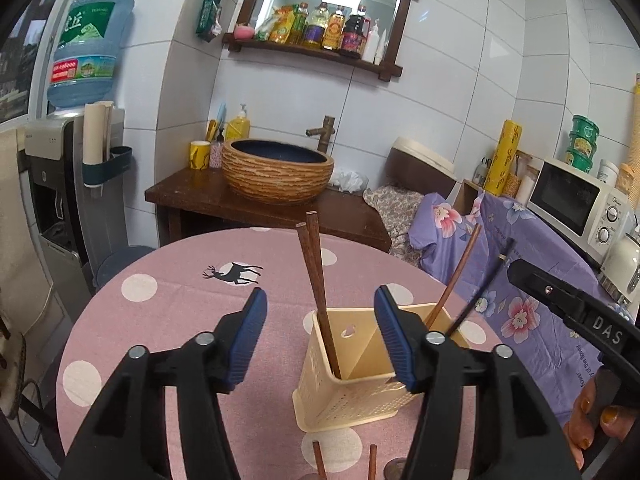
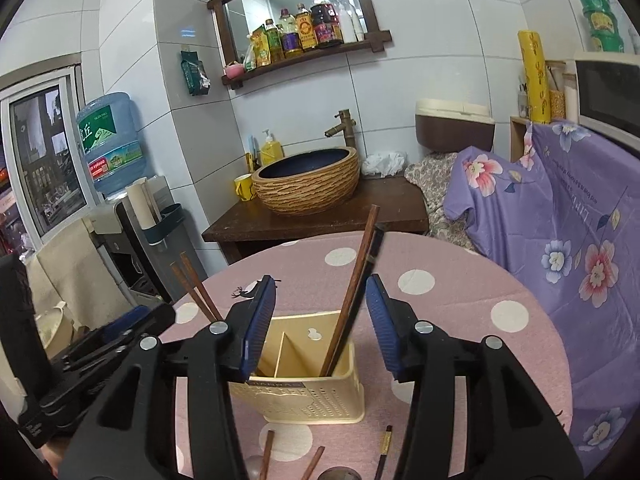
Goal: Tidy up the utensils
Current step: 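Open the left tool into the basket while the right tool releases its chopstick, then move both open tools back down toward the remaining utensils on the table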
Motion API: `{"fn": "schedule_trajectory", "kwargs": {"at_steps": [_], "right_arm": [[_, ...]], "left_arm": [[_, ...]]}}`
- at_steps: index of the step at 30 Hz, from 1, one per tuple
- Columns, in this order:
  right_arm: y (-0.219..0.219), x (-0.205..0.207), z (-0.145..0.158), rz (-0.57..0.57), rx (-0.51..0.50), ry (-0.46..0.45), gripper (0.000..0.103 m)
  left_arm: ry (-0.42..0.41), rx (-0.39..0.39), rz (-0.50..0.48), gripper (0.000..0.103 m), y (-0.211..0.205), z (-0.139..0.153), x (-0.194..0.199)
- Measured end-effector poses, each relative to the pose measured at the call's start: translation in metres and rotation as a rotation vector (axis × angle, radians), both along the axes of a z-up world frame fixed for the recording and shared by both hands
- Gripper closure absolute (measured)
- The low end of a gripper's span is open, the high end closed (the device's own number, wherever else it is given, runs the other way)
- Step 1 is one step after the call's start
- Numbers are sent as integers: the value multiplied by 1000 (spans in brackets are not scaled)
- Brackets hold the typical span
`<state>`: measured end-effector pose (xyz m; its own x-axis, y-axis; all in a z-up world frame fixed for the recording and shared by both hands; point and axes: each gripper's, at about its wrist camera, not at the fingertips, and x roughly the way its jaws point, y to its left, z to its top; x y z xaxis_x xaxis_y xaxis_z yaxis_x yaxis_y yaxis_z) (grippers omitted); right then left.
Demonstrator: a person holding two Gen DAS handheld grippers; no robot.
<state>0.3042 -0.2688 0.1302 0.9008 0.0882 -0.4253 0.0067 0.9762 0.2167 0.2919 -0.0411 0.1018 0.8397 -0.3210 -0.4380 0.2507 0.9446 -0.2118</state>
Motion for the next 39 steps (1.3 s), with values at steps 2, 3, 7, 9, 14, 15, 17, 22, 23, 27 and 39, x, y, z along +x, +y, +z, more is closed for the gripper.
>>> {"fn": "schedule_trajectory", "kwargs": {"at_steps": [2,3,7,9,14,15,17,22,23,27,39], "right_arm": [[2,-8,-2,-1,-17,-11,55],[3,-14,-3,-3,-31,-17,55],[8,-33,-8,-6,-87,-39,53],[10,-45,-13,-6,-106,-47,48],[11,-72,-30,-38,-146,-64,39],[10,-77,-36,-45,-151,-65,35],[10,-84,-46,-62,-167,-64,28],[8,-92,-79,-101,-211,4,25],[7,-93,-84,-107,-211,15,25],[-5,-93,-105,-119,-155,87,24],[-17,-97,-154,-167,-97,254,24]], "left_arm": [[-12,2,0,37,2,-1,-9],[-15,3,-2,35,3,-3,-14],[-22,-1,4,23,9,-12,-29],[-14,-2,7,21,12,-19,-35],[7,54,4,14,15,-41,-49],[9,67,9,13,16,-46,-52],[6,86,27,9,20,-56,-59],[22,113,54,8,25,-74,-70],[38,116,47,8,25,-77,-70],[86,158,14,8,20,-90,-72],[188,221,12,8,12,-122,-76]]}}
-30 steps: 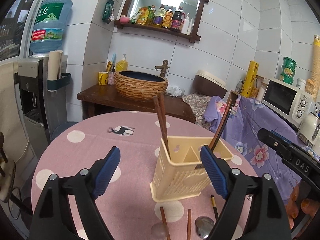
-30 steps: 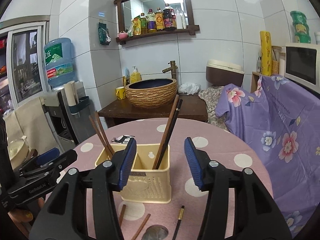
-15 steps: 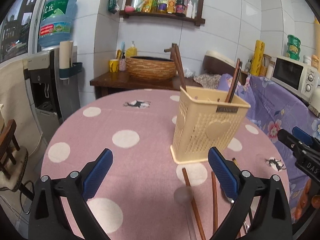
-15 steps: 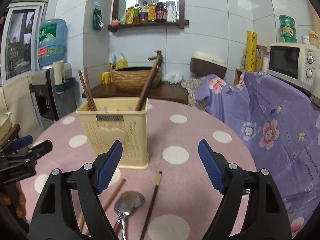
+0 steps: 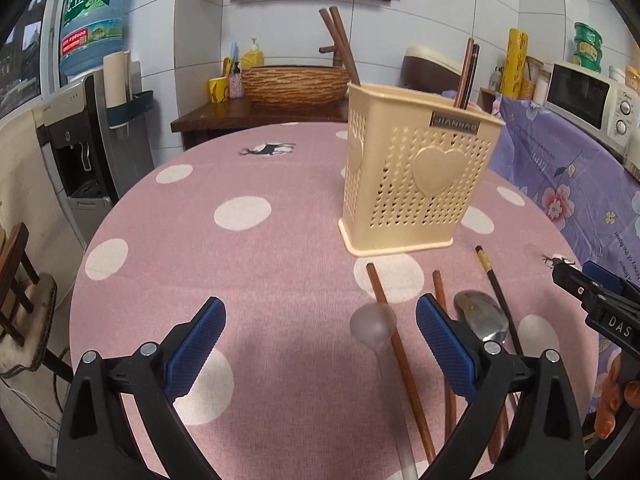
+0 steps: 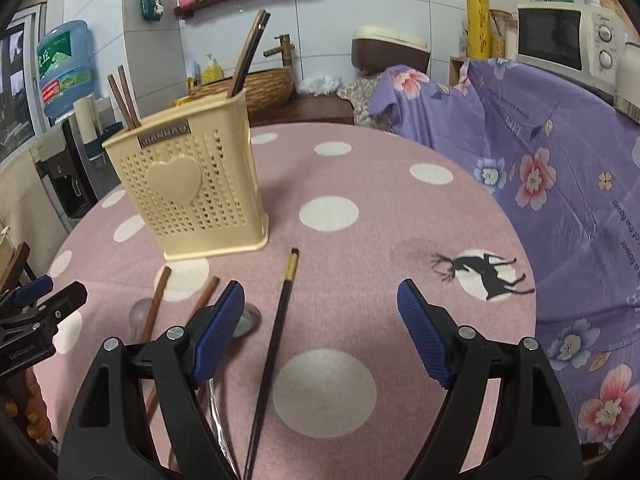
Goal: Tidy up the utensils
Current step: 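Move both open tools back down toward the remaining utensils on the table, then close the left tool on a wooden chopstick while the right tool grasps a black chopstick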
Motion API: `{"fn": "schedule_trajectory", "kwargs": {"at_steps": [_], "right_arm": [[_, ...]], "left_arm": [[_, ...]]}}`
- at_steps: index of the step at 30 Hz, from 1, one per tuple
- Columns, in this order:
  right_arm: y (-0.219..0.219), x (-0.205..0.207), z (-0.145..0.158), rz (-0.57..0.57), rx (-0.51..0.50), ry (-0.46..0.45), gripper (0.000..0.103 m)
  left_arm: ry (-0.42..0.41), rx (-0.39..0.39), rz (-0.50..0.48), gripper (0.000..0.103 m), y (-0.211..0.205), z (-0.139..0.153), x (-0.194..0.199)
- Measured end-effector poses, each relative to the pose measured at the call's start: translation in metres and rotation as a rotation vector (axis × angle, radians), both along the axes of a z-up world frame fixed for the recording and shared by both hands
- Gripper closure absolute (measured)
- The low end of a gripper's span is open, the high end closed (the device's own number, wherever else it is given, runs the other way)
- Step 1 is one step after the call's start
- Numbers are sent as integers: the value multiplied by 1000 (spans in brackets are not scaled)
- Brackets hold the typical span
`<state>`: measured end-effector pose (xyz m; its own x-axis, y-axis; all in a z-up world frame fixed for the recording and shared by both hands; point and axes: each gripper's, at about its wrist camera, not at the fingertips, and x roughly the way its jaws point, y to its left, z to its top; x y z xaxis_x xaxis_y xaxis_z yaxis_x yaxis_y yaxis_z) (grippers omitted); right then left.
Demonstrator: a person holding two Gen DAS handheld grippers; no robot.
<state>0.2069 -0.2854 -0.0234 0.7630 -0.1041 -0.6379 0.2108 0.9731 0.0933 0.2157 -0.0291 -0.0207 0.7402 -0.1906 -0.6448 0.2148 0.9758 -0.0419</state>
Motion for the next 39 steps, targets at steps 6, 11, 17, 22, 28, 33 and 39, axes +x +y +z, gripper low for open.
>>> {"fn": "schedule_trajectory", "kwargs": {"at_steps": [6,11,17,22,28,33,39], "right_arm": [[-4,-4,-12,-30,1,32,24],[-4,-3,-18,-31,-8,53,25],[-1,0,-23,-20,-8,74,30],[-5,1,-25,-27,4,86,31],[-7,3,-27,-29,25,98,33],[-9,5,-27,-33,21,103,35],[-10,6,-29,-37,23,107,35]], "left_arm": [[30,-9,5,9,3,-6,0],[90,-39,-30,28,0,-12,8],[157,-60,-83,47,-17,-18,17],[201,-72,-120,58,-30,-21,33],[235,-4,-158,64,-55,-26,54],[279,35,-159,73,-65,-38,65],[284,54,-163,82,-74,-40,67]]}}
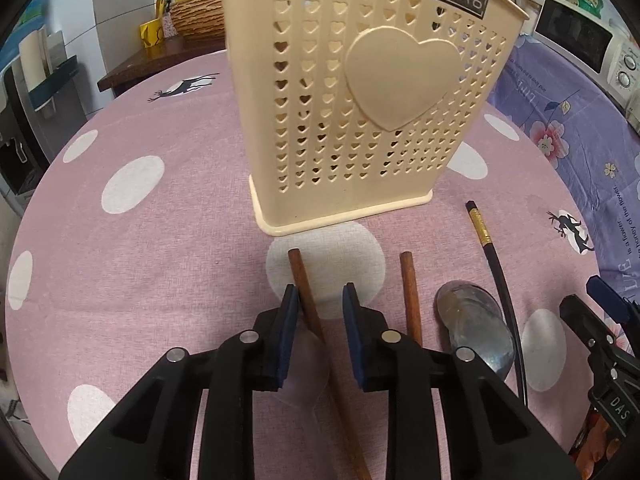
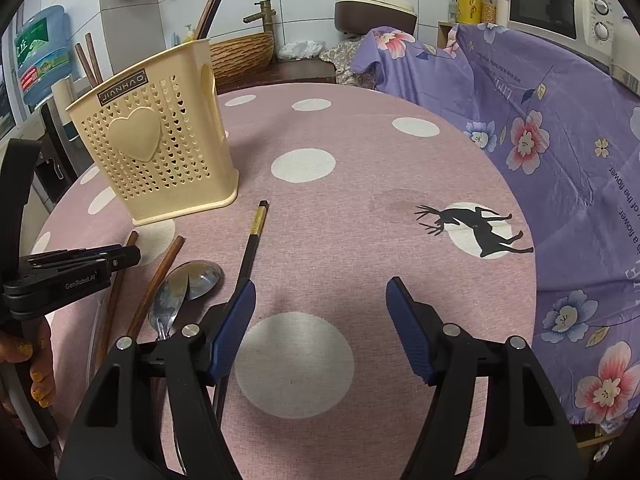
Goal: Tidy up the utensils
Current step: 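Close the left tool on a wooden chopstick while the right tool grasps a black chopstick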
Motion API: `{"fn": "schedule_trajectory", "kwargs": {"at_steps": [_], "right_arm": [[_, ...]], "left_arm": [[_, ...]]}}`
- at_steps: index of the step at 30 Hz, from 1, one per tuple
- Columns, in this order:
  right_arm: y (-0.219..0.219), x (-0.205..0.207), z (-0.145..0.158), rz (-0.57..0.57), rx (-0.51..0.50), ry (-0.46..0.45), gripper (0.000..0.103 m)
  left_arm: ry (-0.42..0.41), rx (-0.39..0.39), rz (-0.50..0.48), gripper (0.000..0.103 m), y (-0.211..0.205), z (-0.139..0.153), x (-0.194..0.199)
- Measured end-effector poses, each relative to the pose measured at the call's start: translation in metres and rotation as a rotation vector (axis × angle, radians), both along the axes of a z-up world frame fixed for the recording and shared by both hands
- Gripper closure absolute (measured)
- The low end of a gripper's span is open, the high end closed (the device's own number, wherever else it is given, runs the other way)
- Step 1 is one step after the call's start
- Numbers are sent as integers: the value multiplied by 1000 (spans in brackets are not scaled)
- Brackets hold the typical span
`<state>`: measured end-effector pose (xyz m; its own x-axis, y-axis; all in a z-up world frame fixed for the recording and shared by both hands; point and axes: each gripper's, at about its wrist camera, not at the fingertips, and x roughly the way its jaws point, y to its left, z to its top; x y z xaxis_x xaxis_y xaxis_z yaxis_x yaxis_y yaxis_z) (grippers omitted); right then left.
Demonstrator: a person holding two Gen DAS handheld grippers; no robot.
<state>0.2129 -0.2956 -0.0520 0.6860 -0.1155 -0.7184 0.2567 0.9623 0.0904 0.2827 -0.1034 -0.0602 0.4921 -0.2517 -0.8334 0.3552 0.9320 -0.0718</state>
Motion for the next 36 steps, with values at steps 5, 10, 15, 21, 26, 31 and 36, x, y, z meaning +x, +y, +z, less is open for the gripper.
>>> {"fn": "schedule_trajectory", "kwargs": {"at_steps": [5,10,15,21,26,31,36], "right_arm": [[4,4,0,15,6,7,36],[6,18,-1,45,37,25,44],[10,42,-3,77,78,61,56],[21,71,-11,107,62,124,64],[29,87,-18,116,46,154,72],[35,94,-19,112,-14,162,80],[40,95,-19,126,-47,154,90]], "left_arm": [[7,-3,-16,90,-9,1,1],[9,-10,-15,91,-10,1,2],[20,-33,5,91,-4,1,1],[13,-19,4,91,-6,1,0],[8,-6,-6,90,-11,1,0],[-7,15,-13,89,-18,0,0],[-26,26,-8,91,-21,-1,0]]}}
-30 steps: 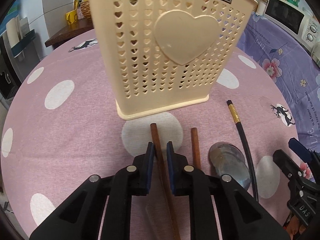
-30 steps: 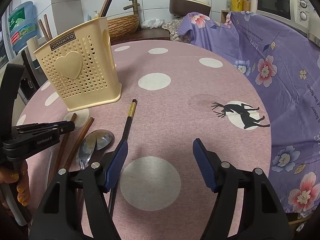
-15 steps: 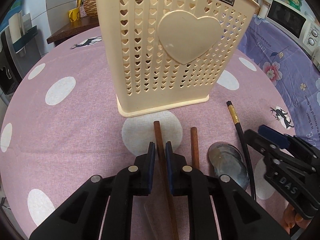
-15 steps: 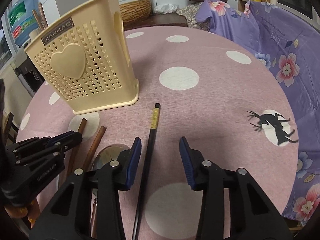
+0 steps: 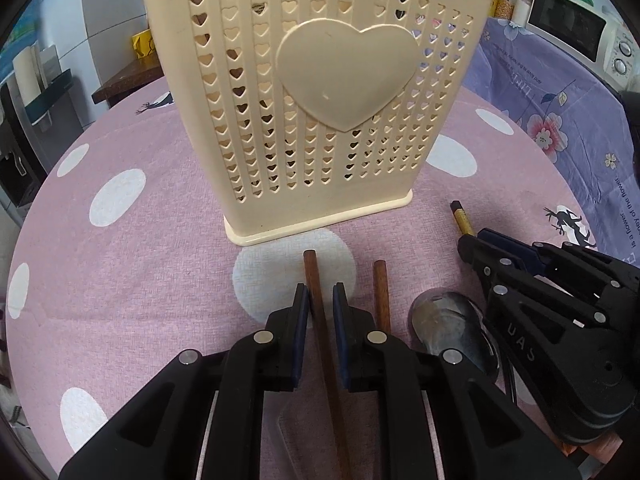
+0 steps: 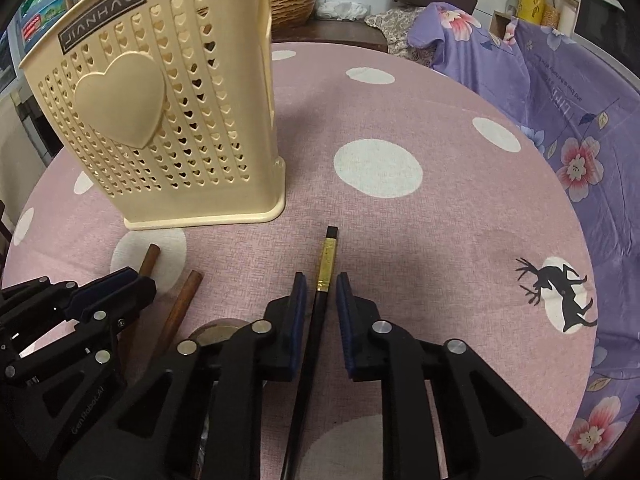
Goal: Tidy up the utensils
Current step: 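Close the left tool on a wooden chopstick while the right tool grasps a black chopstick, then lift both held chopsticks upright and carry them over the cream basket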
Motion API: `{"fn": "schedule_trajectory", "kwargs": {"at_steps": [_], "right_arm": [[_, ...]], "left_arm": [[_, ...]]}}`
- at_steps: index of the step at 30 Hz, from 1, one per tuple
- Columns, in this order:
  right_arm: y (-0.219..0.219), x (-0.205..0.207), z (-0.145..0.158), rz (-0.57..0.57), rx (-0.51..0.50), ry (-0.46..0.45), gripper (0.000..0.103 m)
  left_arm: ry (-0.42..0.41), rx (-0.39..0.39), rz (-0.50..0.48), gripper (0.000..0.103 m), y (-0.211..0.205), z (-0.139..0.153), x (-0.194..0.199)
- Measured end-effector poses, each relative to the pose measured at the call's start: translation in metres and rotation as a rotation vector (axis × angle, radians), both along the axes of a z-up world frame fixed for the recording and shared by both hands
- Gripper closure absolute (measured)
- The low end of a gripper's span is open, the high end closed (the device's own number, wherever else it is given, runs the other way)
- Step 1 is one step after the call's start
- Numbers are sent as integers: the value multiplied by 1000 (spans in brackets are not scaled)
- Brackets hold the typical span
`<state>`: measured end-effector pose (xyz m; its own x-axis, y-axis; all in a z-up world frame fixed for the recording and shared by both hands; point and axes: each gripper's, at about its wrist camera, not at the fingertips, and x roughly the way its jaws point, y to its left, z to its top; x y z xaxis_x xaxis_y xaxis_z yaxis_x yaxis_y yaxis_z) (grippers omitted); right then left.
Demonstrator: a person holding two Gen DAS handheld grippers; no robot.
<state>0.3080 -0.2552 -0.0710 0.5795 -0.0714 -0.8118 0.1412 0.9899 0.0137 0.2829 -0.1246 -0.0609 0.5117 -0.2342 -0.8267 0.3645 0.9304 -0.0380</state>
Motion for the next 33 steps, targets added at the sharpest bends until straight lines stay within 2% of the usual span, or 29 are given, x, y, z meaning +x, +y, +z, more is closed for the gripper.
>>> {"fn": "schedule_trajectory", "kwargs": {"at_steps": [1,7,13,17,24,33], "right_arm": [[1,0,0,0,-4,-3,92],[2,-2,0,-3,-4,-17,94],[-11,0,1,-8,68,-36,95],[-18,-5,11,-14,121,-64,95],[-31,-23,60,10,199,-168,95],[-38,-68,137,87,176,-322,95]], "left_arm": [[-4,2,6,94,0,0,0],[-3,-16,20,94,2,-1,1],[6,-61,21,95,4,1,1],[-41,-85,20,95,7,12,-4],[-116,-179,23,95,21,50,-16],[-271,-278,2,95,42,120,-44]]}}
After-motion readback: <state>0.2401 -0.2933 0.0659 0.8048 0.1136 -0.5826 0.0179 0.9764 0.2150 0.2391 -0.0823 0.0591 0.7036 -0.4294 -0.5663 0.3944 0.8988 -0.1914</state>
